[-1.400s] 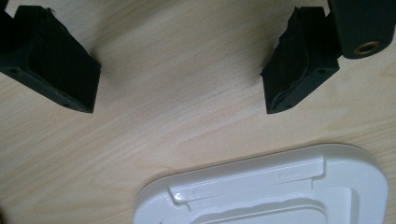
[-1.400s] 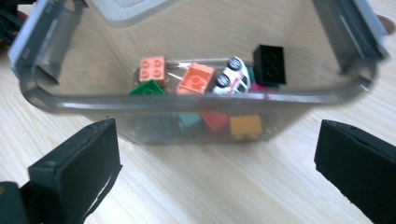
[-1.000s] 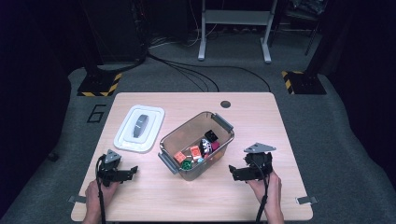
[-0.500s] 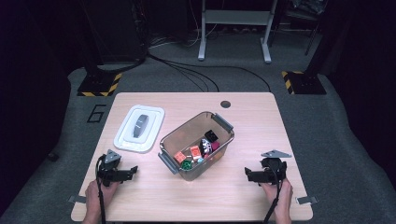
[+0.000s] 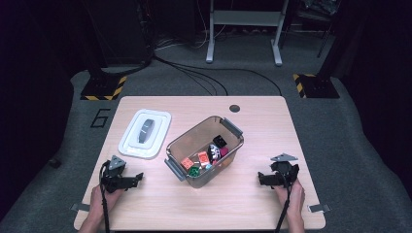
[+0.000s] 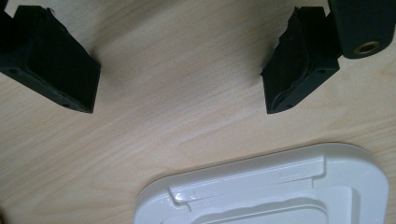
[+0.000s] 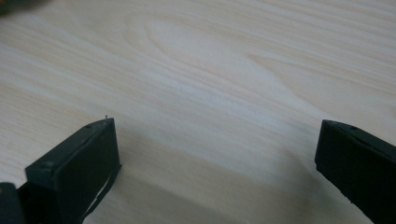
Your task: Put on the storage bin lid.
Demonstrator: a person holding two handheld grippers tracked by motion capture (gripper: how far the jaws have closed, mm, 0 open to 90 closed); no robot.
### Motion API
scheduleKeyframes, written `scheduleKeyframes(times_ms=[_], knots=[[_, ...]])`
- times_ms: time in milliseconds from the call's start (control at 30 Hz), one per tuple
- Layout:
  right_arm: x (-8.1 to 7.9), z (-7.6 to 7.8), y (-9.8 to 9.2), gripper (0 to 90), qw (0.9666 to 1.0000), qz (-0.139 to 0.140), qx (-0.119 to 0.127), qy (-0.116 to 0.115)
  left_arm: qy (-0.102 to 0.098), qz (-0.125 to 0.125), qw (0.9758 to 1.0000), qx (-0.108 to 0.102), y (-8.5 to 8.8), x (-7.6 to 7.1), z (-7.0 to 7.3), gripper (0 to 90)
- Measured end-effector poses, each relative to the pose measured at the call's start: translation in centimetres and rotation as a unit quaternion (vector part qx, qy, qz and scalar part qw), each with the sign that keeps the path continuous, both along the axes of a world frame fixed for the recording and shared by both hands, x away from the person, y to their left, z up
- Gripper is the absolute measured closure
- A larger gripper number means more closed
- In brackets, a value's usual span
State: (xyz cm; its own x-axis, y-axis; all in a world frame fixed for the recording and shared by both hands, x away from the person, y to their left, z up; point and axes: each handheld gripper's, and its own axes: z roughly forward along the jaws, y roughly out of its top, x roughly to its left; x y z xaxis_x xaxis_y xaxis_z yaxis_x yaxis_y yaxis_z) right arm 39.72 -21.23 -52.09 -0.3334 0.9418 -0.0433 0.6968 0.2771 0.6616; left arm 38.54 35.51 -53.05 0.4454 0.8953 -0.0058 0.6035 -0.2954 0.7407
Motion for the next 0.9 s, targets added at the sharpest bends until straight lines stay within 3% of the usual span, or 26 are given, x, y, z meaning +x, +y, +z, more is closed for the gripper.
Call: scheduleKeyframes(times_ms=[67, 100, 167, 200, 233, 333, 433, 467, 567, 800, 833, 900], knots=[[0.1, -0.2, -0.2, 0.0, 0.9999, 0.004, 0.013, -0.004, 0.008, -0.006, 0.9999, 0.004, 0.0, 0.0, 0.1, 10.6], [0.2, -0.8, -0.8, 0.0, 0.9991, 0.009, 0.034, -0.026, 0.002, -0.01, 0.9999, 0.005, 0.0, 0.1, 0.1, 10.7], [0.2, -0.8, -0.9, 0.0, 0.999, 0.011, 0.035, -0.027, 0.007, -0.049, 0.9987, 0.009, 0.4, 0.1, 0.2, 10.4], [0.2, -0.8, -1.0, 0.0, 0.999, 0.016, 0.031, -0.026, 0.015, -0.056, 0.9982, 0.016, 0.5, 0.2, 0.3, 9.8], [0.2, -0.8, -1.0, 0.0, 0.999, 0.017, 0.032, -0.026, 0.023, -0.053, 0.9982, 0.016, 0.4, 0.3, 0.4, 8.2], [0.3, -0.8, -0.9, 0.0, 0.9988, 0.02, 0.035, -0.027, 0.018, -0.05, 0.9984, 0.019, 0.4, 0.5, 0.7, 6.0], [0.4, -0.8, -1.0, 0.0, 0.9986, 0.028, 0.035, -0.026, 0.007, -0.041, 0.9991, 0.0, 0.3, 1.4, 2.7, 3.4], [0.4, -0.8, -1.0, 0.0, 0.9986, 0.028, 0.035, -0.026, 0.007, -0.041, 0.9991, 0.0, 0.3, 1.4, 2.7, 2.3], [0.5, -0.8, -1.0, 0.0, 0.9986, 0.029, 0.036, -0.025, 0.011, -0.023, 0.9993, -0.027, 0.4, 3.6, 4.5, 0.1], [0.5, -0.8, -1.0, 0.0, 0.9986, 0.028, 0.035, -0.028, 0.021, -0.006, 0.9992, -0.032, 0.1, 7.5, 6.5, 0.0], [0.5, -0.8, -1.0, 0.0, 0.9986, 0.028, 0.035, -0.028, 0.021, -0.006, 0.9992, -0.032, 0.1, 7.5, 6.5, 0.0], [0.5, -0.8, -1.0, 0.0, 0.9986, 0.028, 0.036, -0.028, 0.023, 0.002, 0.9994, -0.026, -0.1, 9.1, 6.9, 0.1]])
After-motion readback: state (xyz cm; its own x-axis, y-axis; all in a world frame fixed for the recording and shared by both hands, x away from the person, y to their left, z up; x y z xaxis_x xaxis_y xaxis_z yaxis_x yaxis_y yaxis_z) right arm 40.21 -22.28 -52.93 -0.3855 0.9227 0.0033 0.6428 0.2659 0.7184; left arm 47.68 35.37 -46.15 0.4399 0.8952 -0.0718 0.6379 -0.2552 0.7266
